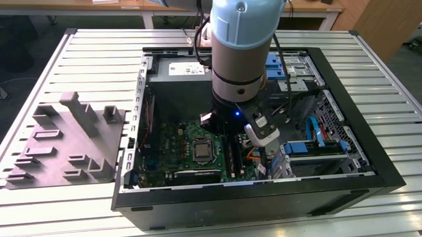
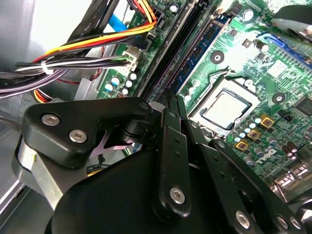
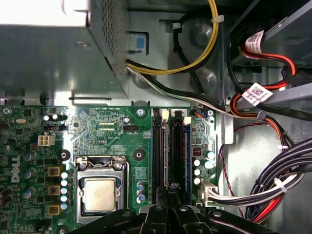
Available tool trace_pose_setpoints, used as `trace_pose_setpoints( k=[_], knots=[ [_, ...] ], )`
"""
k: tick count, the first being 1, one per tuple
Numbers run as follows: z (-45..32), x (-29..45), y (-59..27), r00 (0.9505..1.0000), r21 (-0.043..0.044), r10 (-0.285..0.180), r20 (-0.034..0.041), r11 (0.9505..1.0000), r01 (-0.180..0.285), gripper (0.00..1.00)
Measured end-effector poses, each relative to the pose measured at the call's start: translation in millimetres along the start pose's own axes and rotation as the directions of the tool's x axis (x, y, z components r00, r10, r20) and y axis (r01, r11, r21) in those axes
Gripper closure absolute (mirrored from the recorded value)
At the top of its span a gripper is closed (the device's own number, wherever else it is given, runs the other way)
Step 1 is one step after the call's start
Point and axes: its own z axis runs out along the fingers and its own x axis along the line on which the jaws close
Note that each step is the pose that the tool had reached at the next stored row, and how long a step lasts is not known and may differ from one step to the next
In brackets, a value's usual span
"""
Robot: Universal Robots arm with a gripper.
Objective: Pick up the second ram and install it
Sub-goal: 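Insert the second ram into the second slot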
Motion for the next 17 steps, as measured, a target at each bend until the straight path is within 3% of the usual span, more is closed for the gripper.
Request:
trace_pose_setpoints(
  k=[17],
  knots=[
    [3.0,0.2,-0.3,1.0,0.0,0.0,-0.0001,1.0,0.0,0.88]
  ],
)
